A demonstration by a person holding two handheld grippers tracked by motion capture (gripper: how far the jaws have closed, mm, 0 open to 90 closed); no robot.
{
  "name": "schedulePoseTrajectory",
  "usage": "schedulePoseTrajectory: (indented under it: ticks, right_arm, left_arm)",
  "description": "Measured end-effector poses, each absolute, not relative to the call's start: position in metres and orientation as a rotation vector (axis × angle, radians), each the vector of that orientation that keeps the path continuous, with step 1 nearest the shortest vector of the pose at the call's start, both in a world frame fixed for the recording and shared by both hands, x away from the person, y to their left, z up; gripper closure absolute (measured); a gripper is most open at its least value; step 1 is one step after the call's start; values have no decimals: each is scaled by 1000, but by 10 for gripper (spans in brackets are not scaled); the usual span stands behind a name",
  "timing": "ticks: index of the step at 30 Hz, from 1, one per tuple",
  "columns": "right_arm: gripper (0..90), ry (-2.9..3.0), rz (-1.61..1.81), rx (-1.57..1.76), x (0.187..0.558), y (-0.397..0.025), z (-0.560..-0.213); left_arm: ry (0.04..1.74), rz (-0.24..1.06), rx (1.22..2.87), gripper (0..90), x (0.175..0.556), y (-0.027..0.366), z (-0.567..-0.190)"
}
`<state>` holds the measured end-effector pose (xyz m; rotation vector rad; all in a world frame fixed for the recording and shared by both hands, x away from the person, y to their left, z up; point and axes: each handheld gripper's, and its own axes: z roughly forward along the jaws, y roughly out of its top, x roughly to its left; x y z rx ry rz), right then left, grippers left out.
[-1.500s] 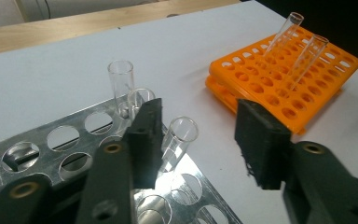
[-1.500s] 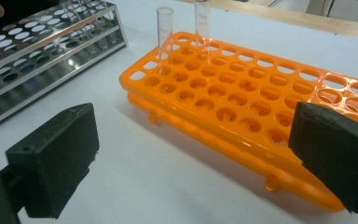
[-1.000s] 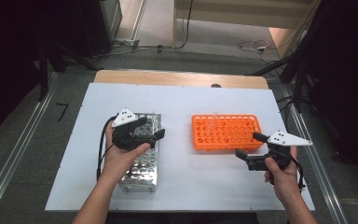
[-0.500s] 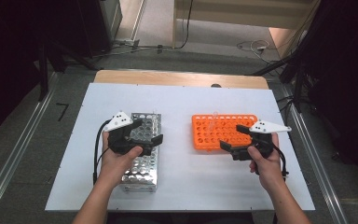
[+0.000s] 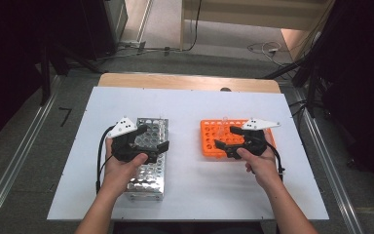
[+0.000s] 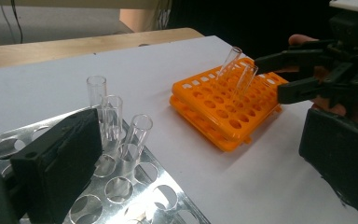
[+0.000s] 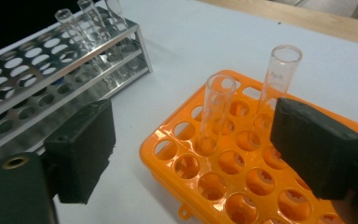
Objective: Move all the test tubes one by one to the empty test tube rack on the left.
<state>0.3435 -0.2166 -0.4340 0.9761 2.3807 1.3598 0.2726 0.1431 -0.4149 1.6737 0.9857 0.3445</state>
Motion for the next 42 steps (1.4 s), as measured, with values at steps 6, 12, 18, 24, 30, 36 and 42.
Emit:
schedulePoseTrajectory:
  ticks: [6, 12, 18, 24, 30, 36, 42]
  right_arm:
    - [261, 2382, 1266, 1018, 350, -206, -447]
    - [443, 2333, 1245, 1079, 352, -204, -454]
    - [590, 2316, 1218, 1108, 355, -203, -461]
    - [652, 2314, 1221, 1097, 355, -198, -464]
    - [701, 2308, 1208, 1071, 352, -193, -469]
    - [728, 2297, 1217, 1025, 348, -192, -472]
    - [736, 2282, 1210, 1023, 348, -192, -472]
  left_arm:
    - [970, 333, 1696, 0, 273, 136, -417]
    - [964, 330, 1704, 0, 274, 132, -418]
    - [967, 328, 1710, 0, 275, 131, -419]
    - [971, 329, 1710, 0, 273, 131, -420]
    - [961, 332, 1706, 0, 272, 130, -418]
    - [954, 328, 1714, 0, 272, 127, -418]
    - [944, 324, 1725, 0, 272, 124, -419]
